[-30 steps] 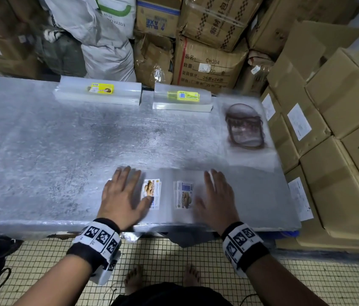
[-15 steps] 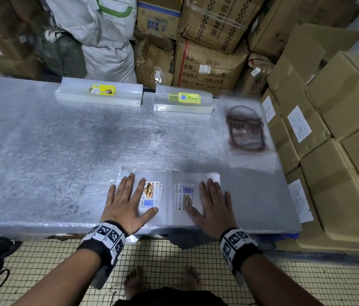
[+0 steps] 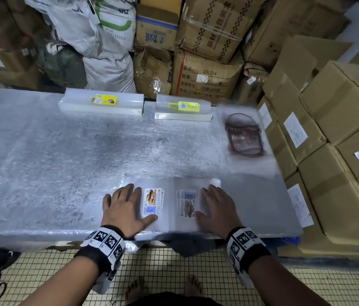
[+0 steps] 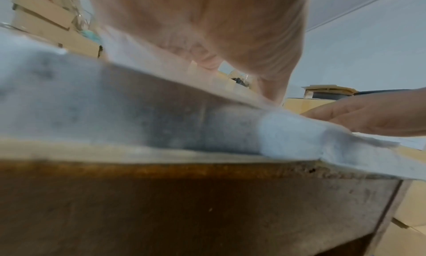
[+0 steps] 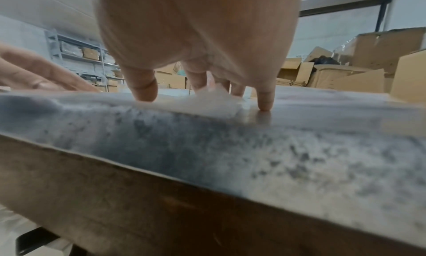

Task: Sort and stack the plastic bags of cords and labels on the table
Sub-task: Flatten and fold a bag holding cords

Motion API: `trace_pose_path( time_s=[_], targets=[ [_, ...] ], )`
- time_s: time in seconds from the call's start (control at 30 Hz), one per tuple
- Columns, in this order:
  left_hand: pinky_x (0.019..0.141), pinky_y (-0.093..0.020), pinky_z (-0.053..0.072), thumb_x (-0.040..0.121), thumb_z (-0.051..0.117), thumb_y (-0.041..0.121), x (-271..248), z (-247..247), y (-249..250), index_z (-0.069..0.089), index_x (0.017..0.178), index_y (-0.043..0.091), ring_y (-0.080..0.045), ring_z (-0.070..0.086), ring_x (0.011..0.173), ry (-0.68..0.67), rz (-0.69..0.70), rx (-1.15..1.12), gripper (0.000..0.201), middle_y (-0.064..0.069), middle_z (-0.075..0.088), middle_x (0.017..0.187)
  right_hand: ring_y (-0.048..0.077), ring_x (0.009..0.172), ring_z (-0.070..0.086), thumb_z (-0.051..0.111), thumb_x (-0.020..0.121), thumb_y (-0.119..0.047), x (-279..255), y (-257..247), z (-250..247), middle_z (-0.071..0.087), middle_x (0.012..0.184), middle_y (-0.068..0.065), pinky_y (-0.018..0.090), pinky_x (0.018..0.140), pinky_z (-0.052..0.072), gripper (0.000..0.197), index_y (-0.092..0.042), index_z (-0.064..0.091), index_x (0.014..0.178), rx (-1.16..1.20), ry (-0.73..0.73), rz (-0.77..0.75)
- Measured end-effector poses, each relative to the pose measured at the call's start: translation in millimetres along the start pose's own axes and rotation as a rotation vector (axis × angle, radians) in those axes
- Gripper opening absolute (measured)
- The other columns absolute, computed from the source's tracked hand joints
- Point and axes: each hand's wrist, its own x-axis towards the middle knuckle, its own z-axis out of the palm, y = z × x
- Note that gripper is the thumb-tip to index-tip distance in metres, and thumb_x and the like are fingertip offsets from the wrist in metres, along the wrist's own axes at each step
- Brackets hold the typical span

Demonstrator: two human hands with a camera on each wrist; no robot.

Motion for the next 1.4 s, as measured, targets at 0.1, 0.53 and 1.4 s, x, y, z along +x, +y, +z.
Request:
trace_pose_path(
  time_s=[0.1,0.53,1.4],
  targets=[
    [0.114,-0.051,0.018,0.069,0.043,0.086,-0.1,-4.5,1.1,0.027,0.146,0.033,-0.023,0.018,0.144,-0.015,0.004,-0.019,0.096,0.001,0.02,0.159,0.028,0.152,0.006,0.016,0.065,-0.076,0.1,1.9,-1.5,0.014,0.164,0.001,0.045,0.124,0.011,0.104,-0.024,0.024,0.155,0.032,-0.017,0.023],
    [0.109,-0.048,0.026,0.065,0.024,0.085,9.4,-52.7,11.1,0.033,0.147,0.033,-0.019,0.026,0.138,0.04,0.087,-0.106,0.097,0.007,0.028,0.154,0.026,0.139,0.036,0.069,0.088,-0.041,5.0,19.1,-25.3,0.046,0.147,0.004,0.038,0.116,0.026,0.062,-0.02,0.048,0.142,0.475,0.23,0.11],
    [0.109,-0.046,0.033,0.085,0.064,0.046,238.8,-32.2,302.6,0.023,0.148,0.026,-0.037,0.029,0.135,-0.142,-0.221,-0.458,0.078,-0.01,0.028,0.149,0.034,0.119,0.058,0.065,0.092,-0.016,179.8,246.9,-139.1,0.061,0.128,0.02,0.028,0.087,0.043,0.048,0.004,0.051,0.133,0.669,0.128,0.524]
  ],
)
